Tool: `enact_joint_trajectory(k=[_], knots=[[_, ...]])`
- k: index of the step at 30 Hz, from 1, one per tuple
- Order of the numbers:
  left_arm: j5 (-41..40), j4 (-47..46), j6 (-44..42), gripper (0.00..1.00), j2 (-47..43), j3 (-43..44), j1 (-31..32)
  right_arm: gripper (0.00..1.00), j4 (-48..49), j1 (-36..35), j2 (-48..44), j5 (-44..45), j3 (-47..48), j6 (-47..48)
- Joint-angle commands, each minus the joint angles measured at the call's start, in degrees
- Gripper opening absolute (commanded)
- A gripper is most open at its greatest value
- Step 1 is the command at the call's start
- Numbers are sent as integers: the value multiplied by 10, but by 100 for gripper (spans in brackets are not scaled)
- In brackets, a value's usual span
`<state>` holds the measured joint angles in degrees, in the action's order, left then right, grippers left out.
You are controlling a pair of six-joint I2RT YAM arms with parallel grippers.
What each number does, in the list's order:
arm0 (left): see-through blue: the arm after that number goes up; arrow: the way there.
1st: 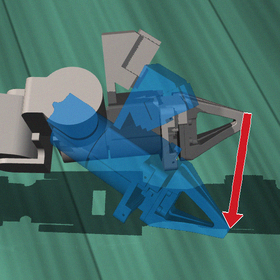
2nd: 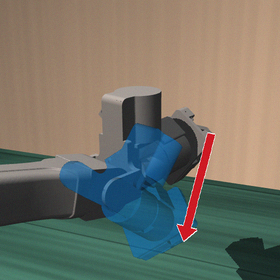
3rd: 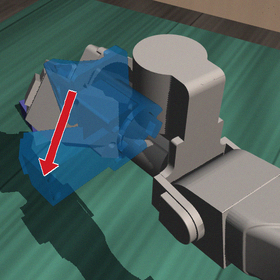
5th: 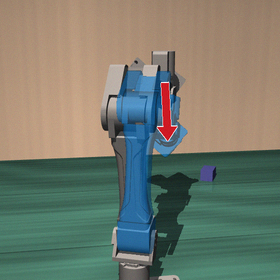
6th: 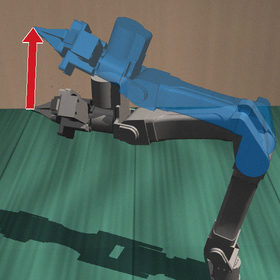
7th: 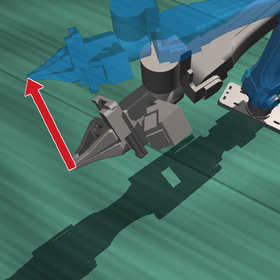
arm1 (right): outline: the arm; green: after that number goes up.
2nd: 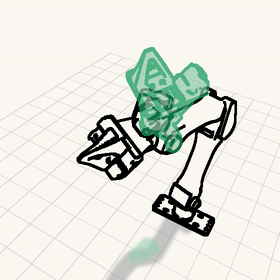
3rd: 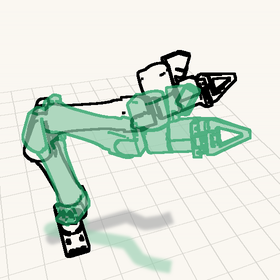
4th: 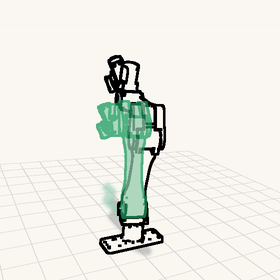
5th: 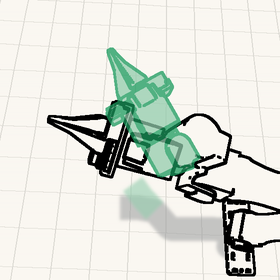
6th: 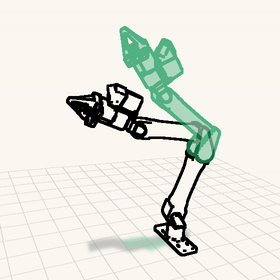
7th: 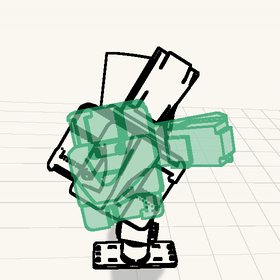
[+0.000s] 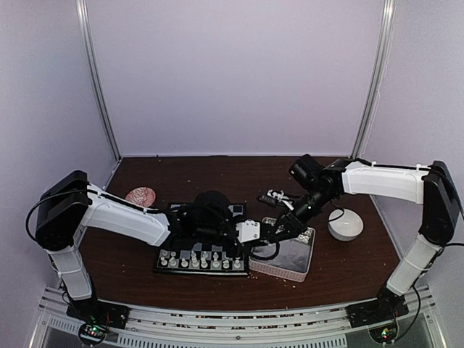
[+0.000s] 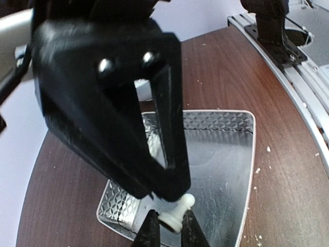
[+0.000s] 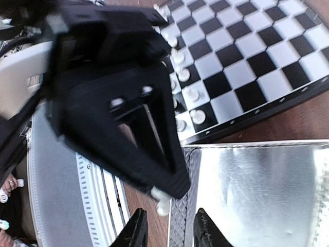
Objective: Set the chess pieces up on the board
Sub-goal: Place the chess piece on the chessboard.
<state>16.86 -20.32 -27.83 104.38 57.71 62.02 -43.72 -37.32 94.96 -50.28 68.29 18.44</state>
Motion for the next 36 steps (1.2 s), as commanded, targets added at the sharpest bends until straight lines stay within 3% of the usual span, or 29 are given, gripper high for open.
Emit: enact_joint_trajectory(k=[1,9,15,22,36], knots=[[27,-115,134,6,-5,-8,-30,31,17,26,-76,18,-14,14],[66,-287,339,7,16,-39,-72,37,124,54,-114,18,-35,-54],[31,-334,373,7,24,-46,-73,44,188,55,-76,-40,-24,-157],[16,-346,389,7,33,-38,-73,45,258,55,-61,-83,-27,-256],[-5,-351,392,7,30,-44,-73,24,319,55,-63,-87,-49,-317]])
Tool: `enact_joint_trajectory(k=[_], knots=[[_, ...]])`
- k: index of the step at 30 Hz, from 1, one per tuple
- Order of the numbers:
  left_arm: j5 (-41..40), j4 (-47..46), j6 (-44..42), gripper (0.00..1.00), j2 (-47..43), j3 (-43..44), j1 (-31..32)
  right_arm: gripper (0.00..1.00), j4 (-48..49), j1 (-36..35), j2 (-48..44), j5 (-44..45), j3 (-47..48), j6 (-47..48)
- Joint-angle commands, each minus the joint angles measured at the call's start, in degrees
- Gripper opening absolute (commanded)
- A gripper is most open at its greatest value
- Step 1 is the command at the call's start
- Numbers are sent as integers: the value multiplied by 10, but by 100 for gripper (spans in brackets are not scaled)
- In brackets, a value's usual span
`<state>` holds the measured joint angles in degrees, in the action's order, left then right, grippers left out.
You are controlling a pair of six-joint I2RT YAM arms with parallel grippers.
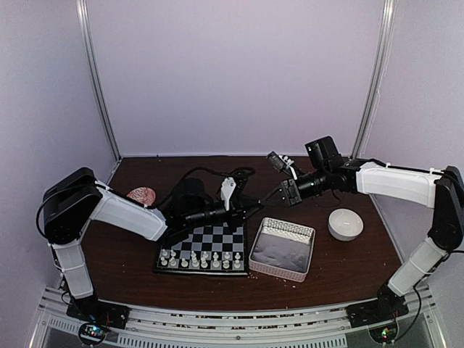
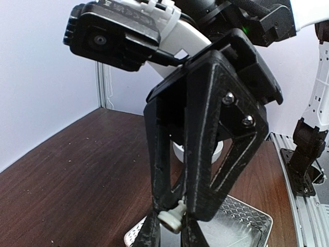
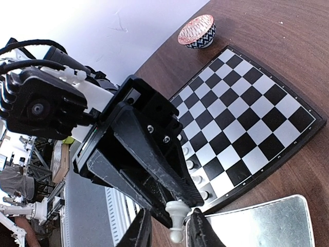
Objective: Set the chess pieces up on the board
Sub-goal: Place the chess piece on the chessboard.
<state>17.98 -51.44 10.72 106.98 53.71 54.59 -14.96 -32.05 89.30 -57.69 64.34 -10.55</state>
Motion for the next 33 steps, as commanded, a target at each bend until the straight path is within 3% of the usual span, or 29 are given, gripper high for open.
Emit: enact_joint_trajectory(k=[1,6,20,23,27,30,33], knots=[[-20,-41,6,7,3,-5,2,26,31,2,-5,-14,-10,-28],[-46,-45,8,7,1,-13,2,29,20,2,-9,-1,-14,-21],[-43,-40,6,8,-1,-13,2,8,37,3,-8,2,-19,-23],[-42,-45,7,13,-4,-19,2,6,18,4,-6,8,-5,-5],[-62,-42,6,32,-33,-46,1,6,-61,2,-4,46,34,68],[-79,1,-3,40,-99,-85,-7,6,-159,-5,7,92,88,139],[-115,99,-12,42,-205,-119,-24,5,-242,-26,31,142,152,202]])
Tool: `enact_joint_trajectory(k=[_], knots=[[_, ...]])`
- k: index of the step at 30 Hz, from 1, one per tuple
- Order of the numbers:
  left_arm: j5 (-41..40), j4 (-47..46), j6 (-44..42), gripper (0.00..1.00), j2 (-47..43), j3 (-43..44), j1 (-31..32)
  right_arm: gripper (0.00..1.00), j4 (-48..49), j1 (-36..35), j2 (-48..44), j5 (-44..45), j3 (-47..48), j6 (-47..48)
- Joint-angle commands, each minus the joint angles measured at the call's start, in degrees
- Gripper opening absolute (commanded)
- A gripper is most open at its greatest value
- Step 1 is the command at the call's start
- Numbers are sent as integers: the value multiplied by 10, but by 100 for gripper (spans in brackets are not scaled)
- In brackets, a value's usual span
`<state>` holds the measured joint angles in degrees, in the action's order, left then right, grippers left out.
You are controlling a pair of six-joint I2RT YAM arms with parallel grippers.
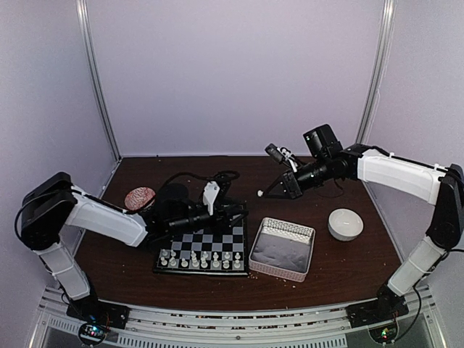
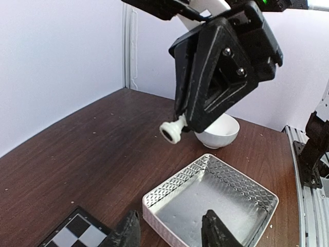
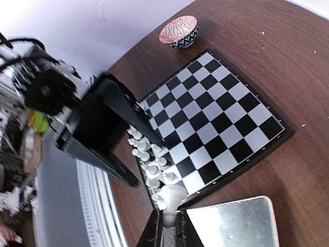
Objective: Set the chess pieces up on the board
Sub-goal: Place the chess piece on the chessboard.
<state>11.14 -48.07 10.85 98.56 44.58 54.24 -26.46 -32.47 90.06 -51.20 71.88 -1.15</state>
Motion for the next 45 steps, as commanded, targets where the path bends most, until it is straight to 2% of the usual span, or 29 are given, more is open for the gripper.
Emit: enact_joint_trajectory(k=[1,4,7,11,17,21,24,30,38,45], knots=[[-69,100,-17,43,-153,-38,-27,5,-143,-33,32,95,93,121],[-158,243,-17,47,-250,-44,-47,5,-206,-79,67,158,166,169],[-233,426,16,49,-311,-21,-82,5,-245,-133,105,217,227,195],[-240,588,105,47,-364,-22,-148,5,-278,-191,167,273,299,212],[-249,719,227,36,-454,-69,-213,5,-343,-252,280,304,429,236],[-203,725,259,26,-467,-109,-262,5,-383,-271,348,327,530,242],[-153,707,273,18,-443,-136,-292,5,-393,-278,378,337,573,241],[-95,643,275,2,-367,-156,-327,5,-397,-290,401,361,592,247],[0,554,272,0,-241,-155,-330,5,-404,-293,393,380,579,253],[32,505,279,0,-203,-180,-330,6,-404,-295,384,381,552,251]])
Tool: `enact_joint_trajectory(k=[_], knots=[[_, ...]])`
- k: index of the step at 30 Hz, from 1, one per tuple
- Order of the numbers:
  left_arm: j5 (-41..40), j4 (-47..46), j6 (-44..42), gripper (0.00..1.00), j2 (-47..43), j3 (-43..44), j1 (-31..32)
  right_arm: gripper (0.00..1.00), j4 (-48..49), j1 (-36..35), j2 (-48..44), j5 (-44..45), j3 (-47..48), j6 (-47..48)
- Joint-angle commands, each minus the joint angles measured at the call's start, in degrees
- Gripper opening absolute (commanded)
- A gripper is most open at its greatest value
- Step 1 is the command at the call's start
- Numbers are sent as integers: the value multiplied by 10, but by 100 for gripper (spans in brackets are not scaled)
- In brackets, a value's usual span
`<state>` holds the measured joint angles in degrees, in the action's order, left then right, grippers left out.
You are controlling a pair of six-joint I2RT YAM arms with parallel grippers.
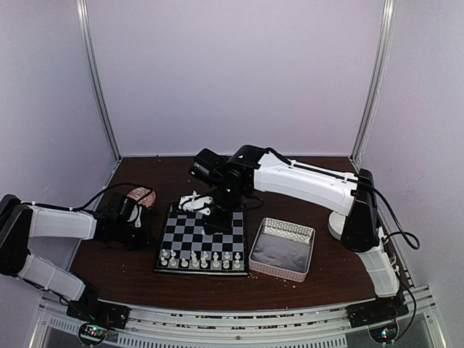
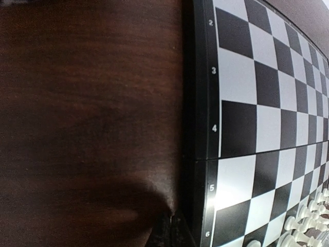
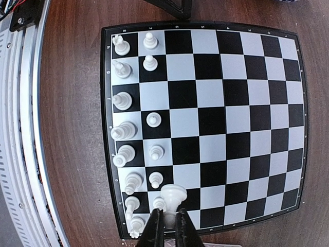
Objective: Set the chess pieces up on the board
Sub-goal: Place the chess piece on the chessboard.
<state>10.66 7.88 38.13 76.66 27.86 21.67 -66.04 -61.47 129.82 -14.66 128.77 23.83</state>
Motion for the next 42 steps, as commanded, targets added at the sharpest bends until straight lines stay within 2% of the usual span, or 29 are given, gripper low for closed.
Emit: enact_joint_trajectory(k=[1,9,20,25,31,42], knots=[[45,-59,4,0,27,-12,-4,6,-8,-5,-16,16,-21,2],[88,-103,6,2,86,-11,35,6,-8,-4,-29,26,-40,11],[66,-78,12,3,80,29,123,6,-46,-4,-28,34,-14,54],[47,-76,17,5,58,21,126,6,-109,-7,30,43,48,84],[16,-89,52,7,10,-11,126,6,-98,-15,65,63,56,93],[-11,-87,63,8,-19,-30,125,7,-74,-30,110,76,89,103]])
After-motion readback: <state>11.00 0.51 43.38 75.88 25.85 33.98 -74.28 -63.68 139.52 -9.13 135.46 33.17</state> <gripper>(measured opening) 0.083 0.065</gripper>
